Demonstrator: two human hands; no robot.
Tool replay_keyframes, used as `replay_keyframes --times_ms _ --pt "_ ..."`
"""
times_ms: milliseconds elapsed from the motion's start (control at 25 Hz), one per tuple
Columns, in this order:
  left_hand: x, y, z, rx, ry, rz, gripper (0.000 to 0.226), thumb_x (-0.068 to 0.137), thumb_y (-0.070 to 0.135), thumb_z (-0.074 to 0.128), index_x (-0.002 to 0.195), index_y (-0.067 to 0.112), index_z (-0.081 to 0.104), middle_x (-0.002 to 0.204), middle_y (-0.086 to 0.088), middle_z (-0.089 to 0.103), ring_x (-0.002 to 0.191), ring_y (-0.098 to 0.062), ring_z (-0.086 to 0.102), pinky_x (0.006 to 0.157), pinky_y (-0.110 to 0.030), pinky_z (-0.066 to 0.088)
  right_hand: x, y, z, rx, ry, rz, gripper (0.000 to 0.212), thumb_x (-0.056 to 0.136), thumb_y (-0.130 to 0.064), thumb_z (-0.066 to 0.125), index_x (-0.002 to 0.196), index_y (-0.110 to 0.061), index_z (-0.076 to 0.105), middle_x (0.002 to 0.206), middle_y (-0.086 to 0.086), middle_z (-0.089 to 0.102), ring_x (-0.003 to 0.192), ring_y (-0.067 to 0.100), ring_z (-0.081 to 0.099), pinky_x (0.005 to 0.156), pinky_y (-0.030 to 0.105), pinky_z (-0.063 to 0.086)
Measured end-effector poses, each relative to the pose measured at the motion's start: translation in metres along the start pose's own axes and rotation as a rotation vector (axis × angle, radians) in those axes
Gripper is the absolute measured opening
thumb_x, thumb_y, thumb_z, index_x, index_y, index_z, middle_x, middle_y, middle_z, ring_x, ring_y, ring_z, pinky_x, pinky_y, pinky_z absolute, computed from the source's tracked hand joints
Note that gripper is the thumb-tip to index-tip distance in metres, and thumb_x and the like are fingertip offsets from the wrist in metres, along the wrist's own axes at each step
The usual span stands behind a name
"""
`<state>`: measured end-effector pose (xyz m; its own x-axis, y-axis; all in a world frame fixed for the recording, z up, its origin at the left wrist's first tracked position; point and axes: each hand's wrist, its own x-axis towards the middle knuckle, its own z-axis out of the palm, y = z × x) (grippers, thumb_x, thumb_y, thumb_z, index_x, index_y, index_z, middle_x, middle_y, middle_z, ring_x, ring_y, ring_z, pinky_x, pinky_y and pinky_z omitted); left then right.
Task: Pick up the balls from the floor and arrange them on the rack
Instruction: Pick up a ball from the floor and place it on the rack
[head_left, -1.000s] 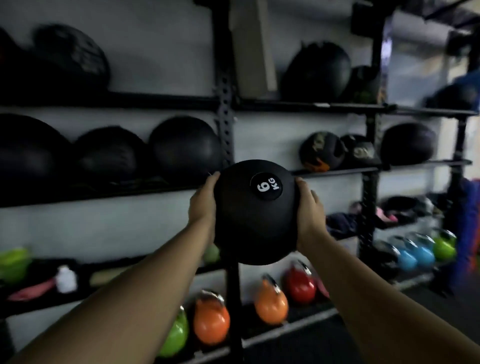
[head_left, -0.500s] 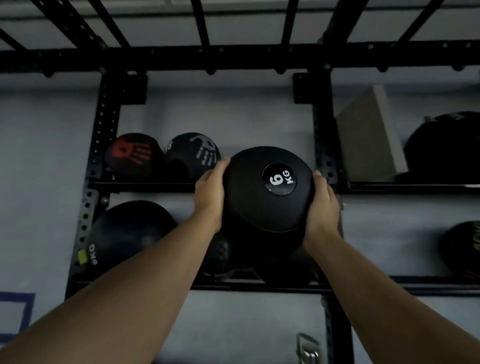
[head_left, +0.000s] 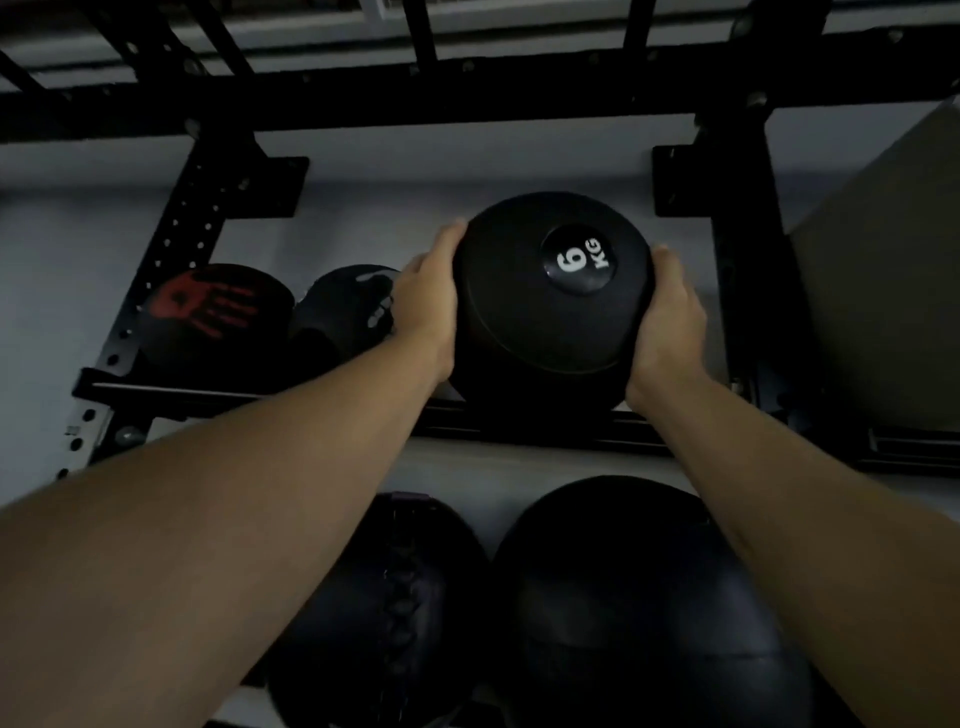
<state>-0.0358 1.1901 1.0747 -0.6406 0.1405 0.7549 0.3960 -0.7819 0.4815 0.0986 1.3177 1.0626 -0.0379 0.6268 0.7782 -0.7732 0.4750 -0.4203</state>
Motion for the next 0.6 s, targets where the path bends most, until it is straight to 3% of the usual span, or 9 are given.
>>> replay_keyframes --times_ms 120,320,520,600 --pt "0.062 -0.029 -0.001 -0.030 -0.023 0.017 0.069 0.068 0.064 0.075 0.118 0.017 0.081 0.112 -0.010 0.084 0.107 -0.032 0.080 0.103 -0.052 0.062 0.049 0.041 0.027 0.018 0.000 -0.033 0.049 0.090 -0.056 0.062 0.114 -0.017 0.079 0.116 0.010 0.081 0.112 0.030 0.076 0.099 0.048 0.062" --pt "0.139 -0.077 -0.003 -0.045 -0.004 0.024 0.060 0.068 0.059 0.077 0.109 0.016 0.083 0.106 -0.008 0.084 0.104 -0.032 0.080 0.100 -0.052 0.063 0.106 0.108 0.059 0.014 0.003 -0.012 0.054 0.087 -0.059 0.060 0.116 -0.017 0.079 0.120 0.012 0.080 0.115 0.033 0.075 0.103 0.053 0.060" --pt "0.175 -0.130 -0.001 0.078 -0.059 0.070 0.057 0.076 0.065 0.068 0.108 0.019 0.079 0.108 -0.006 0.082 0.105 -0.029 0.077 0.092 -0.044 0.063 0.141 0.163 0.055 0.046 0.000 0.024 0.053 0.091 -0.055 0.058 0.120 -0.016 0.080 0.118 0.012 0.082 0.113 0.034 0.077 0.099 0.052 0.062" --pt "0.176 -0.152 -0.003 0.122 -0.121 0.052 0.059 0.083 0.064 0.063 0.118 0.019 0.078 0.118 -0.007 0.080 0.111 -0.028 0.075 0.100 -0.046 0.060 0.150 0.172 0.047 0.015 -0.012 0.067 0.045 0.090 -0.048 0.063 0.113 -0.014 0.083 0.109 0.012 0.085 0.104 0.034 0.080 0.089 0.048 0.067"
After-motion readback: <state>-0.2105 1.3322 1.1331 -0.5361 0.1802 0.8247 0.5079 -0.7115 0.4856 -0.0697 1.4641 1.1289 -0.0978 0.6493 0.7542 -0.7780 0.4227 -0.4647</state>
